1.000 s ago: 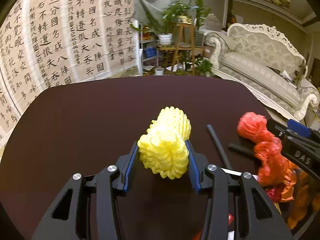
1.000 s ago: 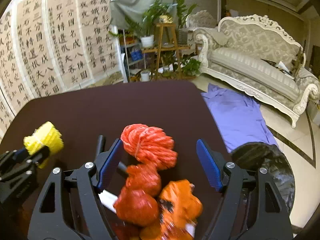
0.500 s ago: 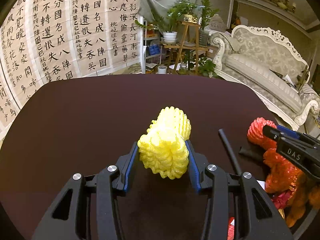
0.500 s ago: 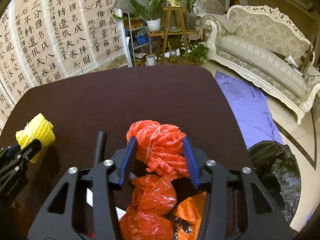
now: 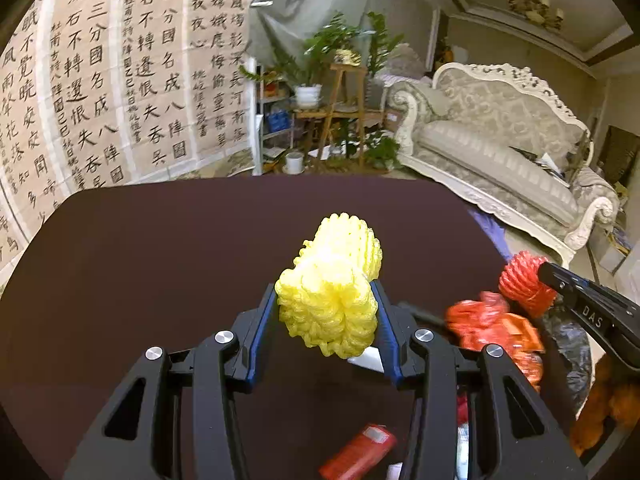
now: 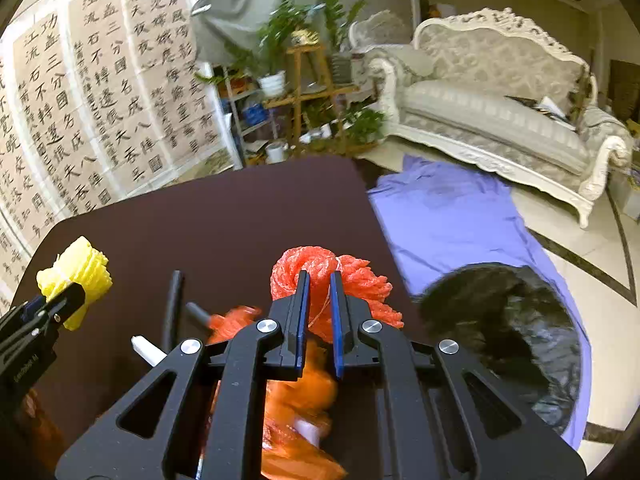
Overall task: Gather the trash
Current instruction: 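Carry both items over the black bin and open both tools to drop them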
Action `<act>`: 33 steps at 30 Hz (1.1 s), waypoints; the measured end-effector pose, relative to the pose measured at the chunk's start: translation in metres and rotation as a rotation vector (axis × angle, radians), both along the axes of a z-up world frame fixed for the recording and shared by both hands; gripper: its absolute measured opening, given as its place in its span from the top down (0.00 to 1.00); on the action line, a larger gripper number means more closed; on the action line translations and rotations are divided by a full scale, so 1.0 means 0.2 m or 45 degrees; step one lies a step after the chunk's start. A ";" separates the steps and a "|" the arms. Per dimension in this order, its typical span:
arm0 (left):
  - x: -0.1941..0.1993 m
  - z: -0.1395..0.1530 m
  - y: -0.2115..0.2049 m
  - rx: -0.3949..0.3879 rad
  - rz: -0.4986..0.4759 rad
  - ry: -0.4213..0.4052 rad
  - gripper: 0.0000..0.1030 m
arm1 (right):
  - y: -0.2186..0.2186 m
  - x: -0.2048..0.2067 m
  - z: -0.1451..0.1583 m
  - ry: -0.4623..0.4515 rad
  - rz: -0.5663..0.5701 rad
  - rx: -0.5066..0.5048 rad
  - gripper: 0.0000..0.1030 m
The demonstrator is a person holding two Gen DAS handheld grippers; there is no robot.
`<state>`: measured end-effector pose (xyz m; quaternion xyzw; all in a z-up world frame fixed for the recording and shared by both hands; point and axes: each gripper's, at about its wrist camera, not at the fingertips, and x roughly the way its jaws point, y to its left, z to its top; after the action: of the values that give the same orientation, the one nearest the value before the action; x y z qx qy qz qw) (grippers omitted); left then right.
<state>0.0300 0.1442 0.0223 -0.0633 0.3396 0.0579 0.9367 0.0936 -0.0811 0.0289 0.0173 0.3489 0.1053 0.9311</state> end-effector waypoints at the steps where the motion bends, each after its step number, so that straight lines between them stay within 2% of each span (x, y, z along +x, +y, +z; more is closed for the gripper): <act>1: 0.00 0.00 -0.03 -0.006 -0.014 -0.005 0.56 | -0.03 -0.02 0.00 -0.006 -0.018 0.000 0.90; 13: 0.06 0.00 -0.53 -0.022 -0.309 -0.007 0.56 | -0.58 -0.15 -0.09 -0.010 -0.331 -0.047 0.90; 18: 0.10 -0.04 -0.75 0.004 -0.411 -0.007 0.56 | -0.71 -0.13 -0.13 -0.010 -0.389 -0.048 0.90; 27: 0.24 -0.14 -0.97 0.046 -0.495 0.019 0.56 | -0.84 -0.07 -0.23 -0.001 -0.425 -0.036 0.89; 30: 0.28 -0.17 -1.01 0.065 -0.498 0.026 0.52 | -0.86 -0.05 -0.25 0.004 -0.431 -0.018 0.87; 32: 0.27 -0.19 -1.03 0.075 -0.501 0.030 0.44 | -0.88 -0.05 -0.26 0.005 -0.440 -0.014 0.76; 33: 0.28 -0.20 -1.04 0.078 -0.502 0.030 0.36 | -0.89 -0.05 -0.27 0.003 -0.448 -0.010 0.73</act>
<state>0.0853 -0.0643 -0.0173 0.0338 0.3545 -0.1155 0.9273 0.0842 -0.2592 -0.0246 0.0747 0.3421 -0.0608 0.9347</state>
